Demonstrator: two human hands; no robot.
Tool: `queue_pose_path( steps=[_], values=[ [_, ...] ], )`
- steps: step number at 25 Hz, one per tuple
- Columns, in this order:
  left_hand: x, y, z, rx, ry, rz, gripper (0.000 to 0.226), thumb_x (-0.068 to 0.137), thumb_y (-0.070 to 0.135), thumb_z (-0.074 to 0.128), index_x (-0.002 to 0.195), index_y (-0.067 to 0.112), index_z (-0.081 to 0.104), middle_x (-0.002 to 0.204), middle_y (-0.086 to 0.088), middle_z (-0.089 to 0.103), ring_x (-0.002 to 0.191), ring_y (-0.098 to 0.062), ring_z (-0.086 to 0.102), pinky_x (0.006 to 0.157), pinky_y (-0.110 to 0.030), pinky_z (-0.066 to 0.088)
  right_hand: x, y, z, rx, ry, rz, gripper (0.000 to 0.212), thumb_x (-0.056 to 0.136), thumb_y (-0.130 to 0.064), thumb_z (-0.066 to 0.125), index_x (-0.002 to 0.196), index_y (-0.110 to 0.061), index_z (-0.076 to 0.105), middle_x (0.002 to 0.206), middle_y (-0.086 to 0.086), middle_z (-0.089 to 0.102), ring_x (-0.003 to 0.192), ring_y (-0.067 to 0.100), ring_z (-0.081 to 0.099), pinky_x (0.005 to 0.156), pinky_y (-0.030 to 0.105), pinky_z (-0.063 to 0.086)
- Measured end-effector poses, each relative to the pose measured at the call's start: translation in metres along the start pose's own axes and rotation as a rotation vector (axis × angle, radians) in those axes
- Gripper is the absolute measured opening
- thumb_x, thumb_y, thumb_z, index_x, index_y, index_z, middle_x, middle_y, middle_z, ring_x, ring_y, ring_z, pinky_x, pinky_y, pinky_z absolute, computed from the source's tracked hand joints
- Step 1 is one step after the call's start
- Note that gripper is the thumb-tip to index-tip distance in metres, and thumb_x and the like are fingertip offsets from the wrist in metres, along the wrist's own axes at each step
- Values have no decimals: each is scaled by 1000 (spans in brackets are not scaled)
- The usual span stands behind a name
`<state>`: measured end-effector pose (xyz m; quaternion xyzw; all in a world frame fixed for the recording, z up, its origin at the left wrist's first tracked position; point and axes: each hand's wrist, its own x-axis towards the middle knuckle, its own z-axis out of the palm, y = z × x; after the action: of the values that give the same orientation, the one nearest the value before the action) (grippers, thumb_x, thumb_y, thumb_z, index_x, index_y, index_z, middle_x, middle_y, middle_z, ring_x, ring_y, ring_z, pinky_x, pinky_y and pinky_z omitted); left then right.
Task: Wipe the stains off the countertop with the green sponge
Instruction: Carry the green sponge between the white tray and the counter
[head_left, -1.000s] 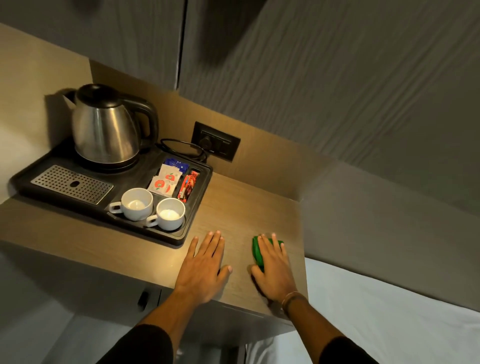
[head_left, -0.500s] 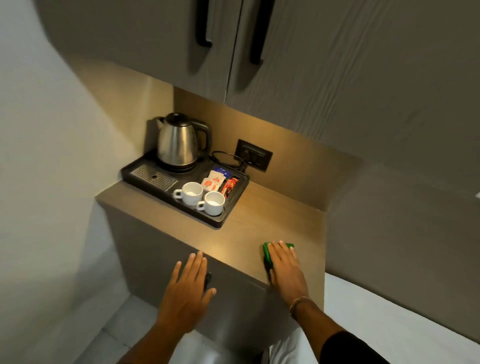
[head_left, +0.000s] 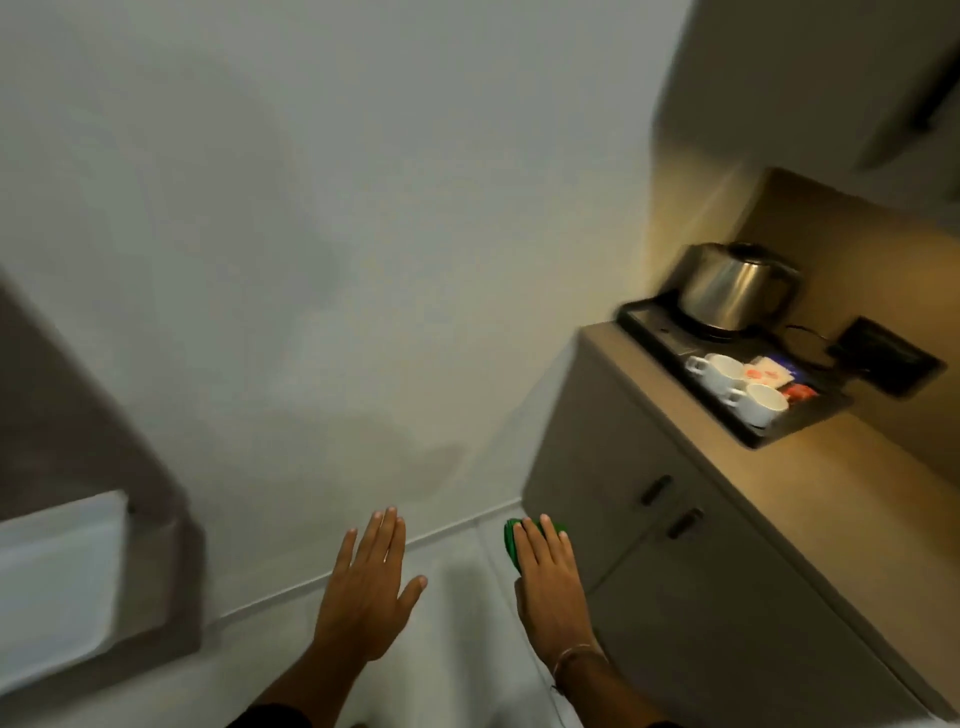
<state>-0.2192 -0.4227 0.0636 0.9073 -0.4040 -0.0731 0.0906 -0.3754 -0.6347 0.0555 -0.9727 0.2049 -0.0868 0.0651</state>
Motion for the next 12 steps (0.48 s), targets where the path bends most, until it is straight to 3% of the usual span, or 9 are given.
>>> queue_pose_path(
  steps=[1, 3, 6, 8, 10, 12],
  values=[
    [-8, -9, -1, 19, -9, -17, 100, 91, 71, -11, 160, 4, 15, 170, -14, 11, 157, -32, 9, 124, -46, -6, 2, -13, 3, 13, -38, 27, 75, 98, -6, 54, 163, -15, 18, 171, 5, 21, 159, 31, 5, 129, 46, -1],
    [-50, -67, -13, 1, 3, -156, 93, 96, 70, 1, 160, 6, 18, 170, -13, 14, 157, -32, 13, 124, -46, -9, 18, -83, 18, 75, -64, -122, 75, 100, -7, 49, 164, -17, 11, 173, 3, 13, 160, 28, -2, 129, 43, -6],
    [-105, -144, -23, 16, -14, -353, 84, 97, 64, 28, 157, 5, 32, 166, -17, 31, 153, -35, 28, 125, -55, 19, 37, -194, 43, 133, -124, -288, 76, 104, -12, 48, 164, -17, 2, 174, 1, 3, 159, 26, -9, 128, 42, -10],
    [-137, -195, -24, 47, -20, -435, 82, 100, 62, 40, 159, 7, 28, 168, -16, 29, 155, -34, 23, 126, -54, 19, 46, -265, 62, 157, -144, -372, 76, 104, -14, 48, 164, -18, 2, 174, 1, 3, 159, 26, -9, 128, 42, -10],
    [-160, -247, -28, 63, -42, -492, 83, 101, 64, 34, 161, 8, 23, 170, -15, 23, 156, -34, 17, 127, -52, 11, 57, -330, 76, 161, -160, -424, 74, 105, -14, 48, 164, -17, 4, 174, 3, 5, 159, 28, -8, 128, 43, -9],
    [-175, -301, -31, 59, -52, -530, 86, 97, 65, 12, 161, 8, 18, 171, -14, 15, 158, -33, 8, 128, -50, 2, 68, -390, 90, 179, -194, -452, 73, 104, -12, 49, 164, -17, 8, 174, 4, 7, 159, 29, -5, 129, 46, -5]
  ],
)
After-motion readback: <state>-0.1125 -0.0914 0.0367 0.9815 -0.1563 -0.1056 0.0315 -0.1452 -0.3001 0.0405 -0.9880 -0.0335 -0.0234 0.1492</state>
